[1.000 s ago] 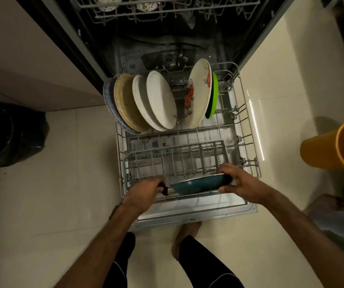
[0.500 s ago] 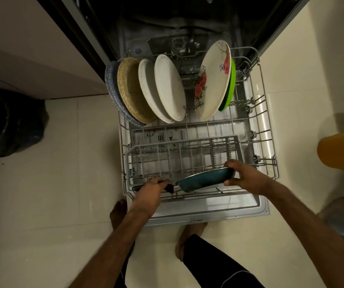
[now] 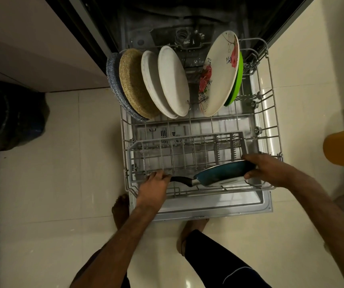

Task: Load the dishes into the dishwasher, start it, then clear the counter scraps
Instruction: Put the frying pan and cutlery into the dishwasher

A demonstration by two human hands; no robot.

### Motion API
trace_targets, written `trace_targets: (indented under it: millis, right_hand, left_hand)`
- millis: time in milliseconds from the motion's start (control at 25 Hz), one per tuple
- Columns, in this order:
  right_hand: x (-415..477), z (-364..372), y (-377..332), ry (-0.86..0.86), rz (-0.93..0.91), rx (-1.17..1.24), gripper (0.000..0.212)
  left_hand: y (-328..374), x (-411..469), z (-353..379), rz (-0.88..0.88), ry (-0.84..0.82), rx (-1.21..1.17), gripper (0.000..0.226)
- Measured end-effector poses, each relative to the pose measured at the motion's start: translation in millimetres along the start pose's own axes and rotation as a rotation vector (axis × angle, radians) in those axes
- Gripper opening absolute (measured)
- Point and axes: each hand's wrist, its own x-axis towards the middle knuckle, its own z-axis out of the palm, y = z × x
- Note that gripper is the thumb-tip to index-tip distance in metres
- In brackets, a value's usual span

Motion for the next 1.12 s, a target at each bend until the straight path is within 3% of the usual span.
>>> trace_targets:
  millis: [320, 520, 840, 1000, 1120]
  right_hand:
    - [23, 23, -59, -0.046, -0.093, -0.102, 0.025]
    - [18, 20, -51, -0.165, -0.123, -0.094, 0.024]
    - [16, 17, -49, -0.152, -0.098, -0.041, 0.029]
    - [17, 16, -61, -0.029, -0.064, -0.395, 0.035]
    - [14, 13, -73, -0.027, 0.108, -0.634, 0.043]
  left_hand:
    - [2, -25, 19, 0.121, -0.071, 0.068, 0.061]
    - [-3, -26, 19, 0.038, -0.057, 0.006, 0.061]
    - [-4, -30, 20, 0.015, -0.099, -0.028, 0.062]
    - [-1, -28, 17, 0.027, -0.116, 0.016, 0.06]
    - [3, -26, 9, 0.047, -0.152, 0.022, 0.065]
